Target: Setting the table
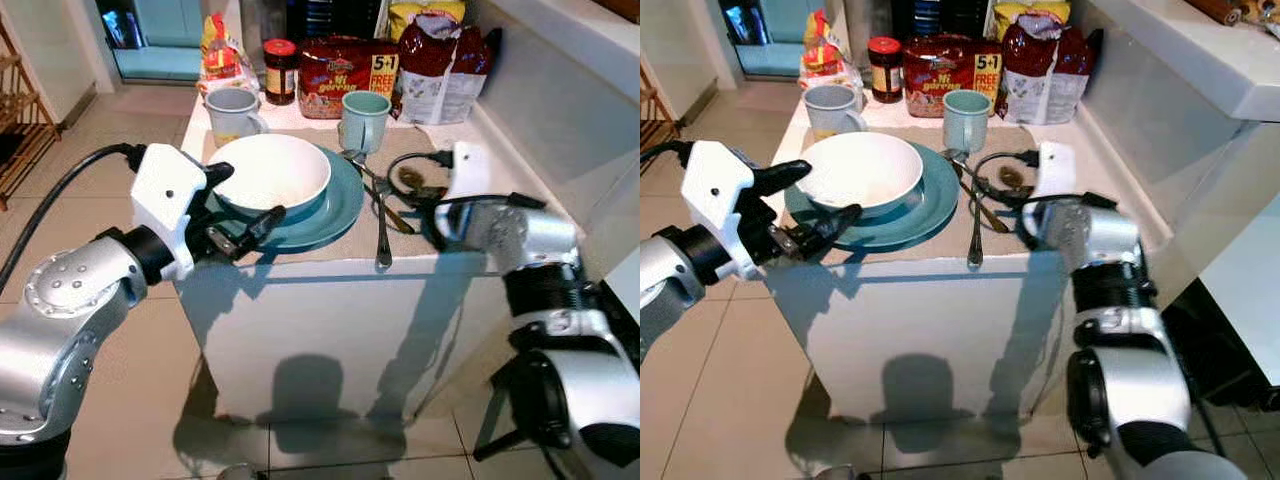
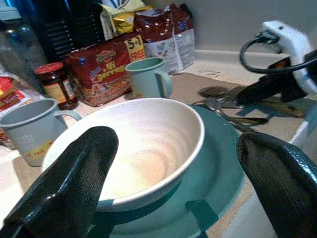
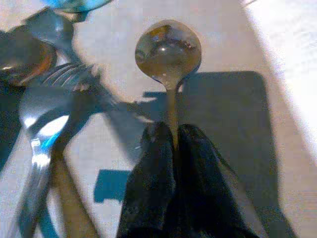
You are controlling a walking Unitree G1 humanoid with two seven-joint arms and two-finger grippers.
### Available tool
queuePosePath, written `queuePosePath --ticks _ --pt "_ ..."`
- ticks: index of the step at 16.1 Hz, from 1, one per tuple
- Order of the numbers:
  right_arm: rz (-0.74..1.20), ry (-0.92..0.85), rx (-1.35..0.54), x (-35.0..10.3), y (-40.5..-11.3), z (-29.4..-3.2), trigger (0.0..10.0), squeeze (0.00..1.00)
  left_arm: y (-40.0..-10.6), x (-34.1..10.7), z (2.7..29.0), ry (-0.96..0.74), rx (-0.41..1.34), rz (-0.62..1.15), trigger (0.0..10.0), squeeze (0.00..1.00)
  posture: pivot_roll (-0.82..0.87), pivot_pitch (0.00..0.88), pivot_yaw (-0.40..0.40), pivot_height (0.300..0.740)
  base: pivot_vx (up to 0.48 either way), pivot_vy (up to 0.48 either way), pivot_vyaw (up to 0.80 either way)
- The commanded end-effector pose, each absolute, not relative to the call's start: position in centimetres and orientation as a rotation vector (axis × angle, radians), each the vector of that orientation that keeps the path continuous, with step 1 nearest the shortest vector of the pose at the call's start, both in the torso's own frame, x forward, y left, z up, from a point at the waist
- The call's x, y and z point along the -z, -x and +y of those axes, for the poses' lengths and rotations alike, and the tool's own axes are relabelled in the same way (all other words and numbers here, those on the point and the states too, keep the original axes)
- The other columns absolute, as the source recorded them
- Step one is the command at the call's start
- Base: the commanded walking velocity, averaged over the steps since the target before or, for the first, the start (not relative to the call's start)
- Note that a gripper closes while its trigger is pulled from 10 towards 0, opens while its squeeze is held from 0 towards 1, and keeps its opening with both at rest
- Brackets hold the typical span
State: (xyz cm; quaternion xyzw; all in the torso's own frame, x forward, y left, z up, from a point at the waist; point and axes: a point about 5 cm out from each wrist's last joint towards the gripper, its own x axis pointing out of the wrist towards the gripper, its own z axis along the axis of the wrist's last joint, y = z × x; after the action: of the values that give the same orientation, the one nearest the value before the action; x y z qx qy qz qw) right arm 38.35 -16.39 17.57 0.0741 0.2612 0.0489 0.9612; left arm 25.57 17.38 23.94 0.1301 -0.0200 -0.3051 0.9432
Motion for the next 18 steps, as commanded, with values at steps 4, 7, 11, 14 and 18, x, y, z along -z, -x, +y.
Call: queuePosePath --ticks 4,7,11,14,18 --pt "0.407 -0.139 -0.181 -21.1 -38.5 -15.5 0.0 0.0 -25.1 -23.8 17.8 -0.282 0.617 -0.027 10.0 0.0 0.08 0.0 -0.048 0.74 0.0 0.0 0.0" --pt "0.241 -0.132 -0.204 -22.3 -38.0 -15.0 0.0 0.0 -25.5 -23.9 17.7 -0.271 0.59 -0.042 10.0 0.0 0.1 0.0 -0.038 0.74 0.0 0.0 0.0" --pt "-0.187 -0.083 -0.25 -24.9 -34.0 -15.7 0.0 0.0 -26.5 -23.2 17.8 -0.207 0.416 -0.087 10.0 0.0 0.08 0.0 -0.056 0.74 0.0 0.0 0.0" --pt "-0.28 -0.149 -0.23 -23.6 -31.6 -16.2 0.0 0.0 -25.9 -22.8 16.3 -0.173 0.453 -0.117 10.0 0.0 0.08 0.0 -0.054 0.74 0.0 0.0 0.0" --pt "-0.348 -0.144 -0.367 -21.8 -27.8 -14.9 10.0 0.0 -25.4 -21.2 16.2 -0.268 0.374 -0.133 10.0 0.0 0.08 0.0 -0.053 0.74 0.0 0.0 0.0"
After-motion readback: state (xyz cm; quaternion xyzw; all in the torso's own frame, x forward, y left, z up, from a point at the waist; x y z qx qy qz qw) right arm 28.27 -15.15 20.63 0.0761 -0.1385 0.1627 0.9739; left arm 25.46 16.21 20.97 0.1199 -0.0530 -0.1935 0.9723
